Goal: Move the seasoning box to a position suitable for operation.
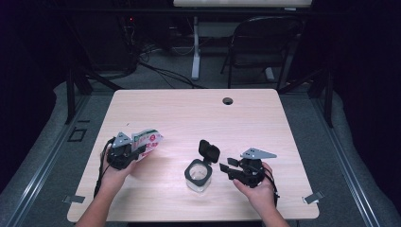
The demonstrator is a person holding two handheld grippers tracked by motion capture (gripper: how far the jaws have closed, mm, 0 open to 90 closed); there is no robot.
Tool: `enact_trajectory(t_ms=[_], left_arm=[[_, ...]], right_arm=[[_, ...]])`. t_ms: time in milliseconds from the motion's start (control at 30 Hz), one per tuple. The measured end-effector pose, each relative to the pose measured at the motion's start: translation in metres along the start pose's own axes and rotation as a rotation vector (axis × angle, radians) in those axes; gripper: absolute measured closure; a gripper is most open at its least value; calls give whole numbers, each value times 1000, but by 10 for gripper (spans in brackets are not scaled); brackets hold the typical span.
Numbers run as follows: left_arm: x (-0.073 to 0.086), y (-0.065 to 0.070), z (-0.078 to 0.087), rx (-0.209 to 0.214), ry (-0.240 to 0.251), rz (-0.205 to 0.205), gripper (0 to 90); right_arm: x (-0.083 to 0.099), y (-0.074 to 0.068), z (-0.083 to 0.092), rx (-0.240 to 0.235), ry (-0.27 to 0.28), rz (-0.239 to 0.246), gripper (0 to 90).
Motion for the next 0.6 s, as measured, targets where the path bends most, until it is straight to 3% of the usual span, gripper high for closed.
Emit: enact_trajectory(t_ms=[600], left_arm=[[-12,-23,28,-45,58,61,900]], right_arm=[[0,1,-1,4,5,-7,564]])
Point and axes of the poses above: each handheld gripper's, and its own axes: z roughly backward along the jaws, x roughly out of its underside, y roughly to its right, the point moved 6 cm from there along -z, roughly forward along the jaws, and after that the axes turned 7 degrees about z, right-handed, at the moved point
